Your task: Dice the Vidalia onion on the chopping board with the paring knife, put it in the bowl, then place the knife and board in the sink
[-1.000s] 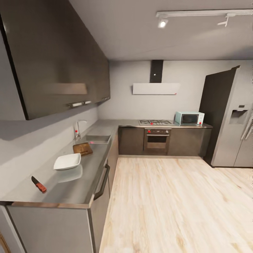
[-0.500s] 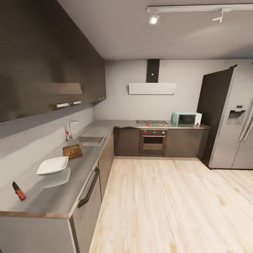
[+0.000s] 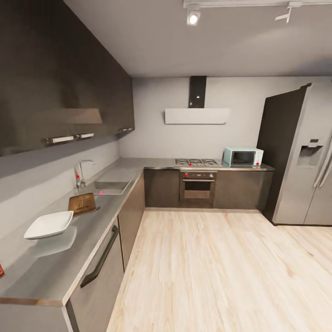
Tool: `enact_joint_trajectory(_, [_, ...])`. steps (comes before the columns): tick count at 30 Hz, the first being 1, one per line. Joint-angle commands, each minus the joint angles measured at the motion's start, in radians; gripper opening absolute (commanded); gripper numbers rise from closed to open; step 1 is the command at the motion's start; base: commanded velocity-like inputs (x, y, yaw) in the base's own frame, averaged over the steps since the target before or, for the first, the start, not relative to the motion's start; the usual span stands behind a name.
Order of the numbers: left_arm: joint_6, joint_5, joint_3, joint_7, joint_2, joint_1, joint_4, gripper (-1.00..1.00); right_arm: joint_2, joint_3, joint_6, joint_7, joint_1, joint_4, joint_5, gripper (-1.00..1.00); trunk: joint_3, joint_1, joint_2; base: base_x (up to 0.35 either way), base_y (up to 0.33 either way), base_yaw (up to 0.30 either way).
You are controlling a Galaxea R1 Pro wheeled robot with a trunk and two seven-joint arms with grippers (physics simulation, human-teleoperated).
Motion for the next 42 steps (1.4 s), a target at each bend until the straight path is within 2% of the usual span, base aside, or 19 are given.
enact_joint_trajectory(1, [-0.002,0.003,0.002,-0.001,0.000,0.001,-0.001,1.00,0.000,0.001,-0.001,-0.001,0.001,-0.001,0.000,1.00,0.000,0.001,0.000,0.175,-0.175,0.000])
enact_joint_trajectory(16, [-0.002,0.003,0.002,-0.001,0.000,0.001,0.000,1.00,0.001,0.001,-0.001,-0.001,0.001,-0.001,0.000,1.00,0.000,0.001,0.000,0.049,-0.050,0.002])
enact_joint_trajectory(42, [-0.002,0.003,0.002,-0.001,0.000,0.001,0.000,1.00,0.001,0.001,0.001,0.000,0.000,-0.001,0.000,1.00,0.000,0.001,0.000,0.000,0.000,0.073])
